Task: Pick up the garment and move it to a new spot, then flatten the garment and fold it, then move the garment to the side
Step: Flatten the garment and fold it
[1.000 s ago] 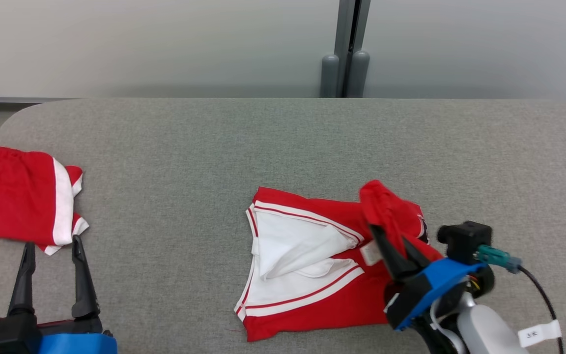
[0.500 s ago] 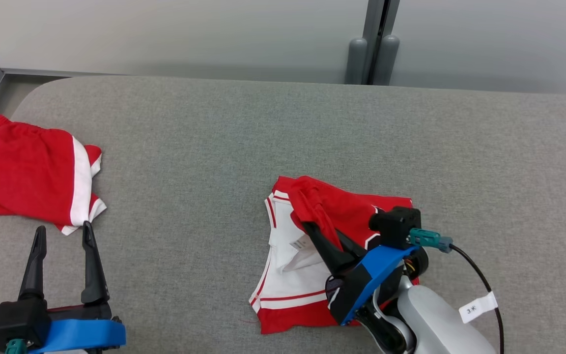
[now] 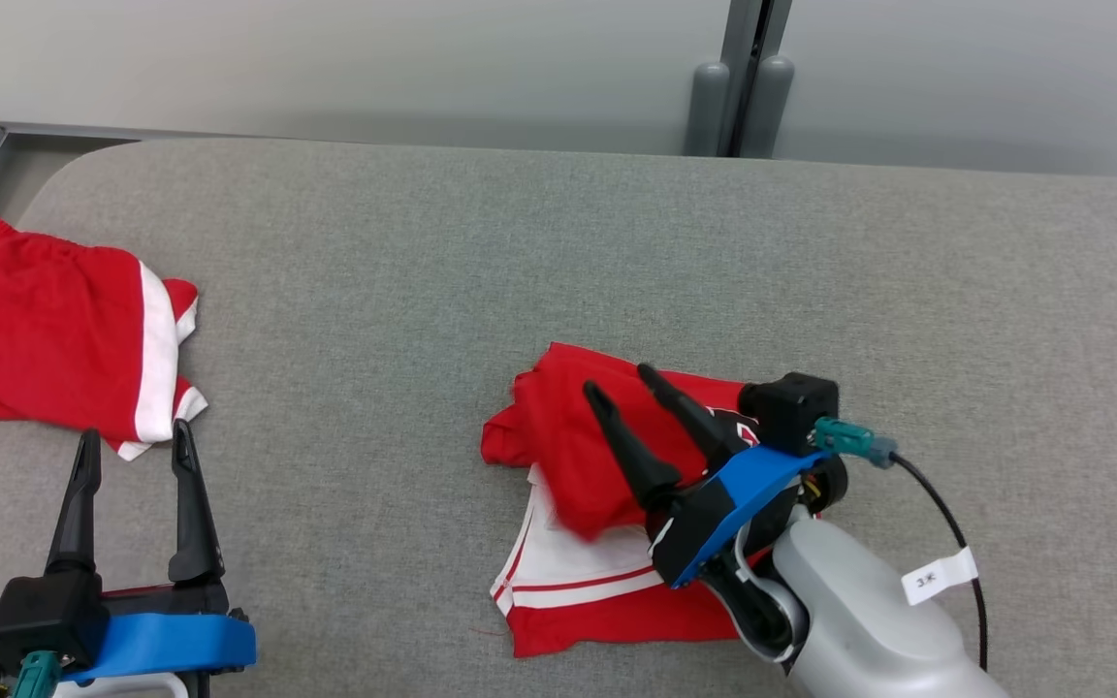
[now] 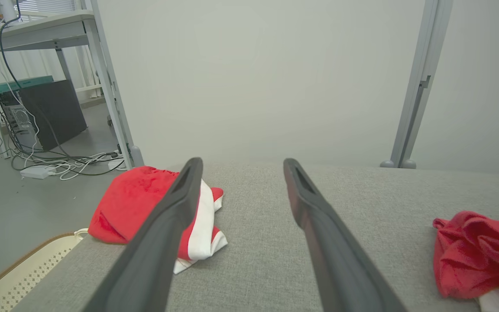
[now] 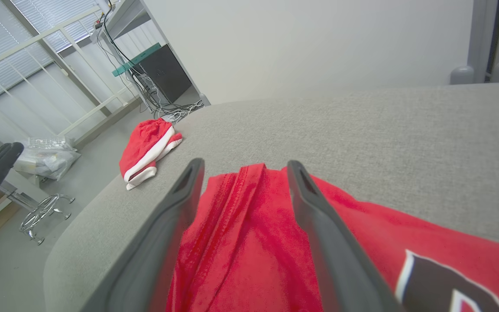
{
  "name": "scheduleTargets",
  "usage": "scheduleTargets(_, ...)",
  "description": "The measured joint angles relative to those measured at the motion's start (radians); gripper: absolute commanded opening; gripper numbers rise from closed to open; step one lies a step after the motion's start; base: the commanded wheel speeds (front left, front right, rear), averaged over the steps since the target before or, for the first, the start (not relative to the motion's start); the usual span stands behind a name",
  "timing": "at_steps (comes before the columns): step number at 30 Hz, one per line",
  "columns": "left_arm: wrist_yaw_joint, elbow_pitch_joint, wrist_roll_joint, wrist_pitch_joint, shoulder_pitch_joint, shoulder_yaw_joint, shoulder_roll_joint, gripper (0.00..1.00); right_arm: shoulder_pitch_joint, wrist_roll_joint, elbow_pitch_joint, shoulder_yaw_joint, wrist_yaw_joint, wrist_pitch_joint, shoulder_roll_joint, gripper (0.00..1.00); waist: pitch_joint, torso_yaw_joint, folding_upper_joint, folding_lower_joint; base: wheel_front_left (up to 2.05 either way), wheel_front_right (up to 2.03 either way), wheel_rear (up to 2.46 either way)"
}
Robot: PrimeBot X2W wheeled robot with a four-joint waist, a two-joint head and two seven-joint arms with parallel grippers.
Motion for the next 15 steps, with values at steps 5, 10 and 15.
scheduleTargets(5, 0.002, -0.003, 0.001, 0.0, 0.008, 0.002, 0.0, 1.0, -0.015, -0.063, 0.027, -0.084, 0.0, -0.038, -0.001, 1.0, -0.018, -0.02, 0.0, -0.0001, 0.0, 0.0, 0.0)
scheduleTargets(10, 0.003, -0.013, 0.006, 0.0, 0.019, 0.004, -0.001, 1.0, 0.018, -0.155, -0.044, -0.215, 0.0, -0.048, -0.049, 1.0, -0.032, -0.04, -0.0001, -0.0001, 0.0, 0.0, 0.0)
scheduleTargets(15, 0.003, -0.019, 0.007, 0.0, 0.024, 0.003, 0.0, 1.0, 0.147, -0.248, -0.212, -0.361, 0.0, -0.049, -0.075, 1.0, -0.044, -0.055, -0.0001, -0.0001, 0.0, 0.0, 0.0)
